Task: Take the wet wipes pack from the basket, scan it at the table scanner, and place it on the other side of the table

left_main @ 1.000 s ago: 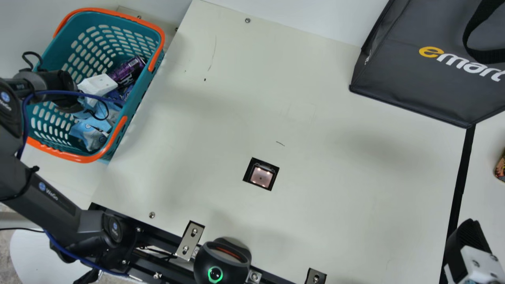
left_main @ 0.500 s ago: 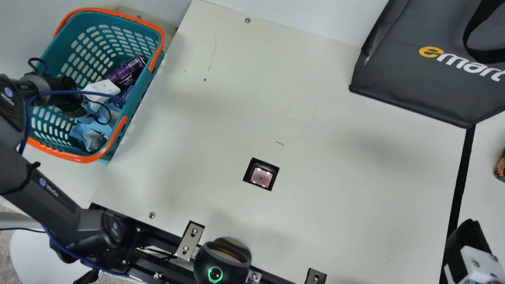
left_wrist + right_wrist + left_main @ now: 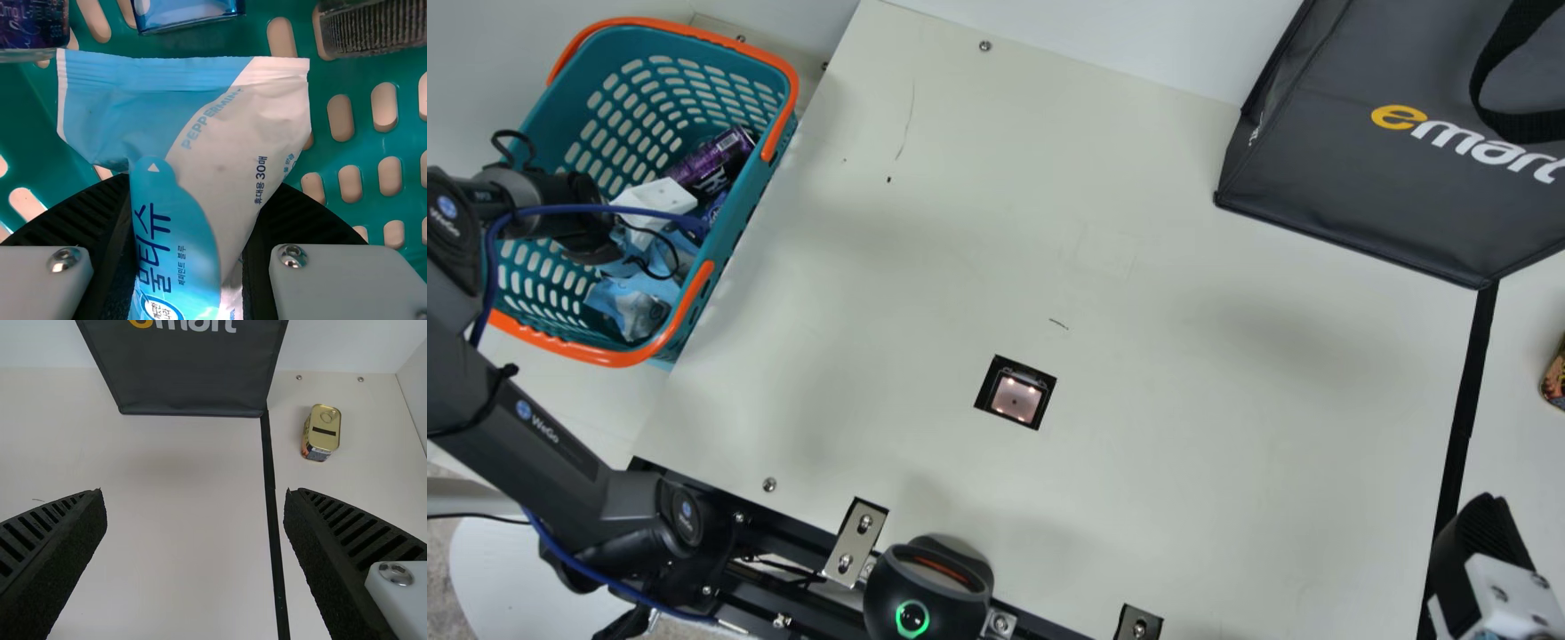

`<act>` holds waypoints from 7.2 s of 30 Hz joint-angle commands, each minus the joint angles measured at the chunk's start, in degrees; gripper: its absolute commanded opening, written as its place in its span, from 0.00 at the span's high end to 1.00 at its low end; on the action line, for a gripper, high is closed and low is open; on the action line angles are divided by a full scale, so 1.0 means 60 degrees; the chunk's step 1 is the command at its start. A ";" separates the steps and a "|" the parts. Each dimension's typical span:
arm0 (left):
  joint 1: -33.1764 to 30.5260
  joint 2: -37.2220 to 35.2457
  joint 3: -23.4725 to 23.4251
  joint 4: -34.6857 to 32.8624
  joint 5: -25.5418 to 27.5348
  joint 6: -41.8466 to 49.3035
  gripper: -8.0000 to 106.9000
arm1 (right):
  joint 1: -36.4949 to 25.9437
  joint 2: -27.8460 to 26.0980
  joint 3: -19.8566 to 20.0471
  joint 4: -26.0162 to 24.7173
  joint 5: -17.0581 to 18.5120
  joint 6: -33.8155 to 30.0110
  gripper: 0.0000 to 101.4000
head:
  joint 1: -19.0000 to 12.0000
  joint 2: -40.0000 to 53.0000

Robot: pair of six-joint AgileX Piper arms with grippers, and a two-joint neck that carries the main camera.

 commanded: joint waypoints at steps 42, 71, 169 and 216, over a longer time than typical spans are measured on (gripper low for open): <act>-0.0160 -0.4086 -0.0418 -0.1297 0.1536 -0.3322 1.00 | 0.0000 0.0000 0.0000 0.0000 0.0008 0.0000 0.06 | -0.0262 0.0023; -0.1861 -0.7763 -0.1574 -0.1235 0.4377 -0.7173 1.00 | 0.0000 0.0000 0.0000 0.0000 0.0001 0.0000 0.06 | -0.0262 0.0023; -1.5201 -0.4636 -0.1335 -0.0321 0.4956 -1.6541 0.88 | 0.0000 0.0000 0.0000 0.0000 0.0001 0.0000 0.06 | -0.0262 0.0023; -1.1370 -0.8319 0.0327 -0.3176 0.3958 -1.2615 0.15 | 0.0000 0.0000 0.0000 0.0000 0.0001 0.0000 0.06 | -0.0262 0.0023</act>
